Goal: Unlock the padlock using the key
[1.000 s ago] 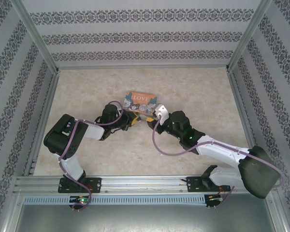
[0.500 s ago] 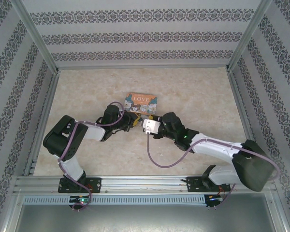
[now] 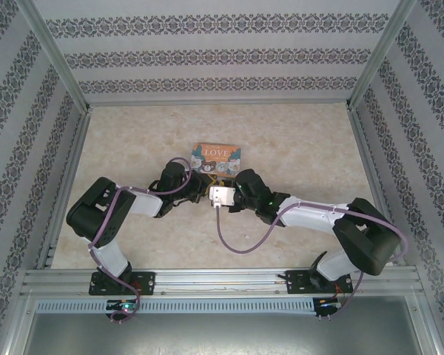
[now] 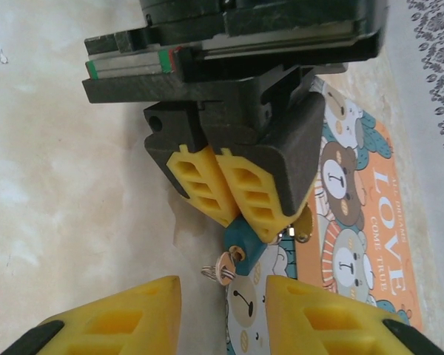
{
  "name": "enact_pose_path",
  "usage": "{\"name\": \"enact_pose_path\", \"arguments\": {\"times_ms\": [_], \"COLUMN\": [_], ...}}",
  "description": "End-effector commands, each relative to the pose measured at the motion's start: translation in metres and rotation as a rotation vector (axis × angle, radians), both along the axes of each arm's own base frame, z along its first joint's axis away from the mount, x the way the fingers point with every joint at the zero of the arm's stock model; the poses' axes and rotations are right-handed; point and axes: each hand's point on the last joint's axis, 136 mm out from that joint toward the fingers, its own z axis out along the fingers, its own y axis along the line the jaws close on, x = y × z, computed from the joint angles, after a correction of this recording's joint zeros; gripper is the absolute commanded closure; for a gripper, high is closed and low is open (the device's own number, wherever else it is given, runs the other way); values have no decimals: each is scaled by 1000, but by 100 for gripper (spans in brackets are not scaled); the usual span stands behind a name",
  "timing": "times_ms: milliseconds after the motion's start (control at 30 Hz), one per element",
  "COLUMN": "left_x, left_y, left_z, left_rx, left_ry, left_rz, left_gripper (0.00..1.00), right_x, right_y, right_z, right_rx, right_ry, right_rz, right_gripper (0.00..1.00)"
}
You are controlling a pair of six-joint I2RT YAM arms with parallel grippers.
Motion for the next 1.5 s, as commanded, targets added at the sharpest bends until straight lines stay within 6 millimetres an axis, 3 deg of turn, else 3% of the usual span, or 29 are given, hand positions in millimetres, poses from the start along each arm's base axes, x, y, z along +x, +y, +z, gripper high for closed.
{"name": "enact_pose_path", "arguments": {"times_ms": [0, 300, 967, 1467], "left_x": [1, 2, -1, 1], "left_y": [-6, -7, -6, -8], "left_z": [20, 21, 16, 16], "left_rx": [-32, -36, -45, -55], "left_ry": [-54, -51, -43, -40], "left_rz": [-4, -4, -2, -1], "left_gripper": [89, 89, 90, 90], "right_x": [3, 13, 28, 32], "right_y": [8, 8, 5, 5], "right_z": [-1, -14, -4, -12], "right_rx": [-1, -8, 23, 7], "right_ry": [3, 22, -27, -20], "right_rz": [16, -8, -56, -69], "right_gripper": [67, 71, 81, 78]}}
